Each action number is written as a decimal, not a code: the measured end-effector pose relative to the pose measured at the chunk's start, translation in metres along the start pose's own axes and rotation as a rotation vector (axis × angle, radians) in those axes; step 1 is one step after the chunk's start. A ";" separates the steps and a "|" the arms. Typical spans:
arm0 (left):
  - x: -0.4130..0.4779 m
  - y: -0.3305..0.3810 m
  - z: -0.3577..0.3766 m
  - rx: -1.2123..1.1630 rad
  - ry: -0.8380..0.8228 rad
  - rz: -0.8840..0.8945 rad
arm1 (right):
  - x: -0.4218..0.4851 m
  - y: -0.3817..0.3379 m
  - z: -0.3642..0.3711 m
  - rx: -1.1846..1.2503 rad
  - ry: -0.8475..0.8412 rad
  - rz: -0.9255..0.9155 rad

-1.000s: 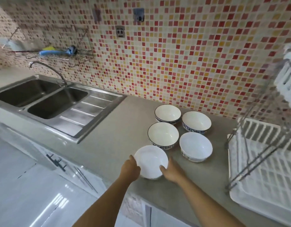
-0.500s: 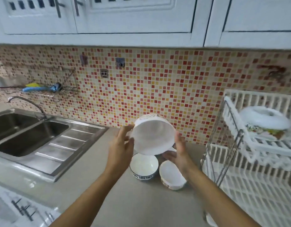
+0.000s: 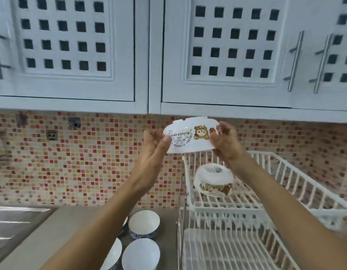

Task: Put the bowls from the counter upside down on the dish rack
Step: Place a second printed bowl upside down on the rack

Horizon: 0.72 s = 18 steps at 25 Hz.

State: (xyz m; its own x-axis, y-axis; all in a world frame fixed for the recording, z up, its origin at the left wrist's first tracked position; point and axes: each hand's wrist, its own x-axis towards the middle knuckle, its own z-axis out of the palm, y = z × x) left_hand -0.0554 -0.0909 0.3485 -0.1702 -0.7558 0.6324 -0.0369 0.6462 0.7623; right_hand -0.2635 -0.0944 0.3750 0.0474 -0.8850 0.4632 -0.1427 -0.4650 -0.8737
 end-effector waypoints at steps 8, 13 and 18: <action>0.059 -0.032 0.100 0.110 -0.113 -0.208 | 0.009 0.053 -0.104 -0.577 -0.128 0.069; 0.082 -0.070 0.135 0.211 -0.129 -0.407 | 0.032 0.090 -0.120 -0.646 -0.312 0.160; 0.086 -0.093 0.145 0.273 -0.116 -0.516 | 0.049 0.122 -0.121 -0.699 -0.412 0.218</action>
State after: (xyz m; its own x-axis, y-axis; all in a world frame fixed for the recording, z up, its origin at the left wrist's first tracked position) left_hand -0.2092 -0.2008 0.3119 -0.1689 -0.9728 0.1585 -0.3930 0.2139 0.8943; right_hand -0.3985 -0.1913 0.3093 0.2855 -0.9546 0.0848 -0.7639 -0.2801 -0.5813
